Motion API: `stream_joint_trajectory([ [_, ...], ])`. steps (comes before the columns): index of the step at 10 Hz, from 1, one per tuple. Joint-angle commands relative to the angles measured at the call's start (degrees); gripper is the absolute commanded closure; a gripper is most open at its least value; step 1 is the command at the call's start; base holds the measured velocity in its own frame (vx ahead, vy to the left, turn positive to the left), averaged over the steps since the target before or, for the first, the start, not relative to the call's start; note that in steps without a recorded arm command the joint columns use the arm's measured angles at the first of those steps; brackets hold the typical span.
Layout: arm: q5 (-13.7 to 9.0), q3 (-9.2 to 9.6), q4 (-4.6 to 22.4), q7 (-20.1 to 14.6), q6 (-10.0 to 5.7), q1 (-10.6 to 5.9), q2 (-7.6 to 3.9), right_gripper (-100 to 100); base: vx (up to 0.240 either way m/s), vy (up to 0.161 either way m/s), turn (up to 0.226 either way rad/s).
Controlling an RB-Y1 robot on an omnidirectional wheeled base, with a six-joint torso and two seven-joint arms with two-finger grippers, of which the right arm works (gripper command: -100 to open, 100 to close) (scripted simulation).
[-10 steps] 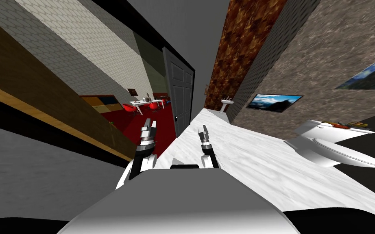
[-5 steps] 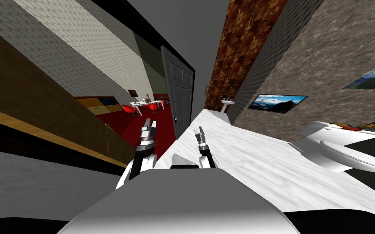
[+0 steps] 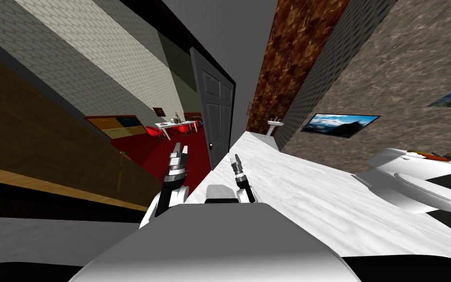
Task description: Push the door open
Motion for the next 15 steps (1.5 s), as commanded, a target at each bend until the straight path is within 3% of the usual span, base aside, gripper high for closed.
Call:
stream_joint_trajectory([
  [1, 0.3, 1.66, 2.4, 0.1, -0.51, -0.73, -0.14, -100, 0.149, -0.010, 0.013],
  [15, 2.0, 11.48, 17.4, 0.4, -3.22, -6.24, -0.18, -100, 0.123, -0.001, 0.007],
])
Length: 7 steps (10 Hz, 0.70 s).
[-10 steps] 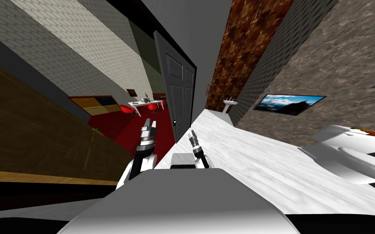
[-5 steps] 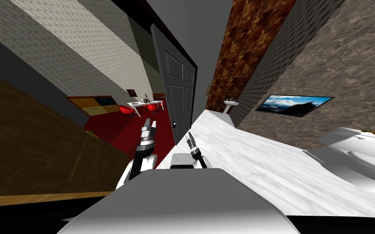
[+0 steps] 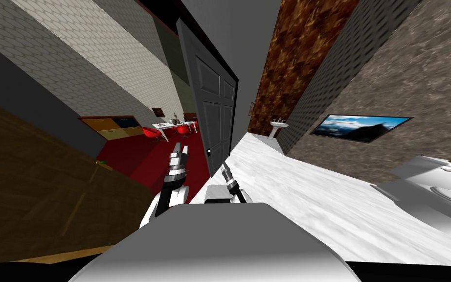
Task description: Push the door open
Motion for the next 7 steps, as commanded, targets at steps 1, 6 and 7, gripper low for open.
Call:
stream_joint_trajectory([
  [1, 0.2, 1.58, 1.9, 0.0, -0.22, -0.73, -0.15, -100, 0.163, -0.006, 0.011],
  [6, 0.9, 5.33, 7.7, 0.1, -1.25, -2.84, 0.06, -100, 0.140, -0.005, 0.008],
  [7, 1.0, 5.86, 8.5, 0.1, -1.40, -3.14, 0.10, -100, 0.155, -0.003, 0.011],
])
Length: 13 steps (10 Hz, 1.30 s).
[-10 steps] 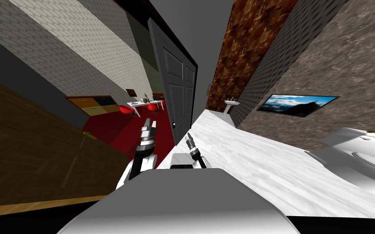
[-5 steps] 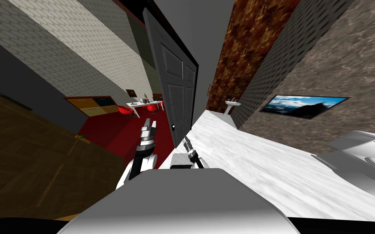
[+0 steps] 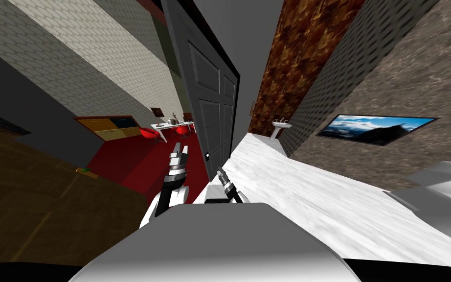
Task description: Push the door open
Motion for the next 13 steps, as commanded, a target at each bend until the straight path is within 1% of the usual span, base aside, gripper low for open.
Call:
stream_joint_trajectory([
  [1, 0.2, 1.02, 1.9, 0.3, -0.57, -0.48, 0.35, -100, 0.119, -0.003, 0.004],
  [2, 0.3, 1.50, 2.6, 0.3, -0.70, -0.75, 0.39, -100, 0.092, -0.005, 0.003],
  [5, 0.8, 4.40, 7.1, 0.4, -1.50, -2.38, 0.67, -100, 0.165, -0.003, 0.010],
  [7, 1.0, 5.32, 8.5, 0.4, -1.75, -2.90, 0.77, -100, 0.128, -0.005, 0.006],
  [11, 1.5, 8.63, 13.5, 0.5, -2.67, -4.76, 1.22, -100, 0.149, -0.009, 0.008],
  [13, 1.8, 9.95, 15.6, 0.6, -3.03, -5.50, 1.46, -100, 0.166, 0.003, 0.006],
])
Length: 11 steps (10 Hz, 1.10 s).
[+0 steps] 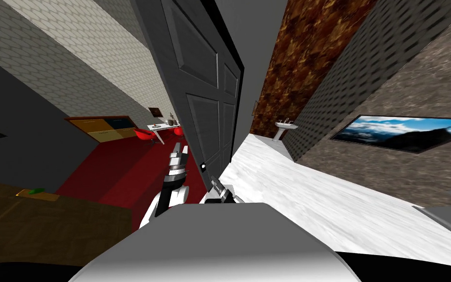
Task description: Push the door open
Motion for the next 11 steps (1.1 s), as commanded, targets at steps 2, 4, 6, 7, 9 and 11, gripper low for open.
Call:
stream_joint_trajectory([
  [2, 0.3, 1.80, 2.6, 0.2, -0.51, -0.83, 0.35, -100, 0.160, -0.018, 0.008],
  [4, 0.5, 2.75, 4.0, 0.2, -0.77, -1.37, 0.57, -100, 0.092, -0.012, 0.003],
  [6, 0.7, 3.98, 5.9, 0.3, -1.11, -2.06, 0.87, -100, 0.136, -0.001, 0.011],
  [7, 0.6, 3.58, 5.6, 0.2, -1.07, -2.00, 0.87, -100, 0.041, -0.002, 0.016],
  [9, 0.6, 3.45, 6.3, 0.4, -1.67, -1.91, 0.76, -100, 0.107, 0.111, 0.028],
  [11, 0.6, 3.30, 6.7, 0.6, -2.10, -1.78, 0.75, -100, 0.122, 0.144, 0.014],
])
